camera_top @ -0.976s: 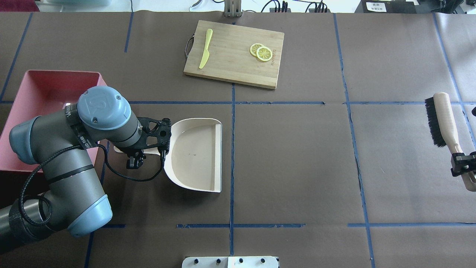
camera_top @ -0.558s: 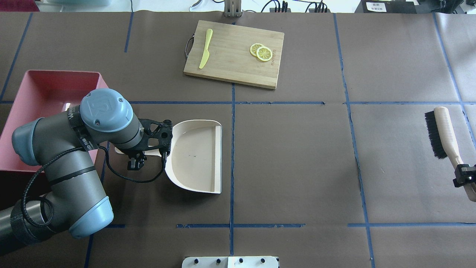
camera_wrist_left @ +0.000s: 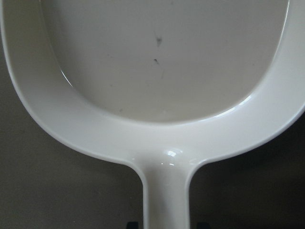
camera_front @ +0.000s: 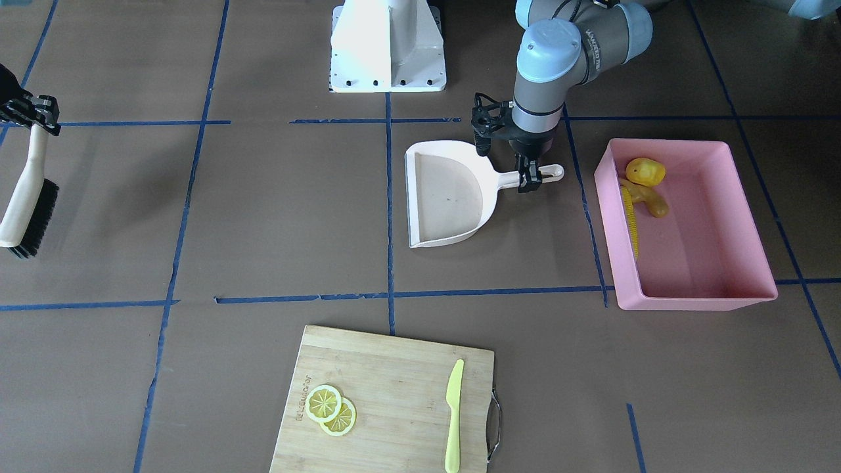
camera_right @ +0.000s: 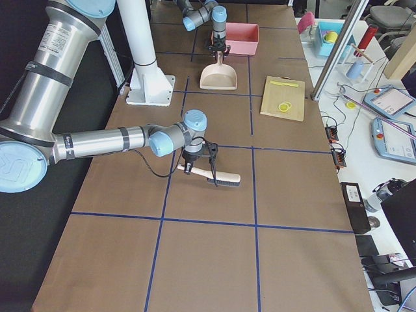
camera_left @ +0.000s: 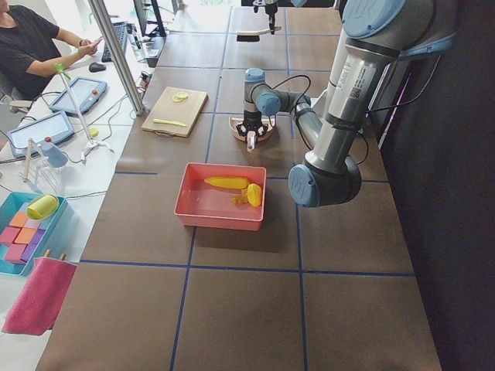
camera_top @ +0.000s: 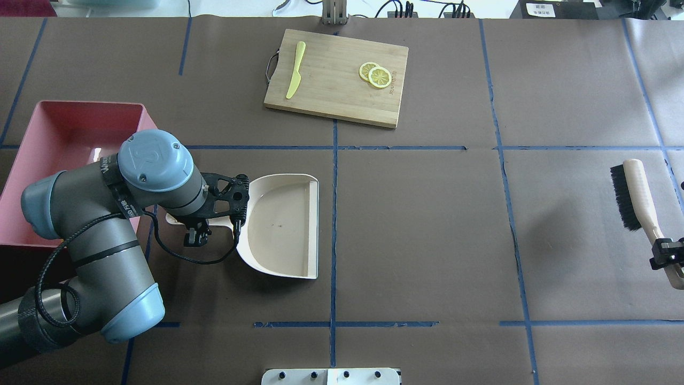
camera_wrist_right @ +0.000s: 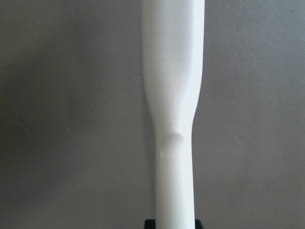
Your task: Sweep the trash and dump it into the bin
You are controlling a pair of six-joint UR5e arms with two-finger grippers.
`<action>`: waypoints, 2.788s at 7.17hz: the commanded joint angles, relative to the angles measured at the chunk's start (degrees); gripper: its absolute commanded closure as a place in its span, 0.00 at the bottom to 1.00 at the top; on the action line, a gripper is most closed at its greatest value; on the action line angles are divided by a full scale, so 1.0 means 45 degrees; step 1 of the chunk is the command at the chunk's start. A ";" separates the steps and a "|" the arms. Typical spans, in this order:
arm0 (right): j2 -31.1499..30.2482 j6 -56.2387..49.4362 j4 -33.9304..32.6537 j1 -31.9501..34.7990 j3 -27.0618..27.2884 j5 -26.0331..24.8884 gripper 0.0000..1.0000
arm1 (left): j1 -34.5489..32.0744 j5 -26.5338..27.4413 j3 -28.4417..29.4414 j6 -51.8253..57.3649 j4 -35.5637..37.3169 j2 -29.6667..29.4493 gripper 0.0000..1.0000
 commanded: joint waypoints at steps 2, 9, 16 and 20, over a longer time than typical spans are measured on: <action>0.0050 0.0011 0.0068 -0.0025 -0.0181 -0.0009 0.98 | -0.0233 0.0000 -0.0294 0.0127 -0.0043 -0.0129 0.01; 0.0089 -0.0106 0.2783 -0.0414 -0.1646 0.0011 0.91 | -0.3980 -0.1206 -0.1350 0.3364 0.0094 0.0824 0.00; 0.0225 -0.0125 0.2782 -0.0553 -0.1842 0.0050 0.00 | -0.4937 -0.1289 -0.1232 0.4092 0.0016 0.1411 0.00; 0.0069 -0.0183 0.2627 0.1336 -0.1256 0.0128 0.00 | -0.9244 -0.3785 -0.0825 0.3839 -0.0023 0.3808 0.00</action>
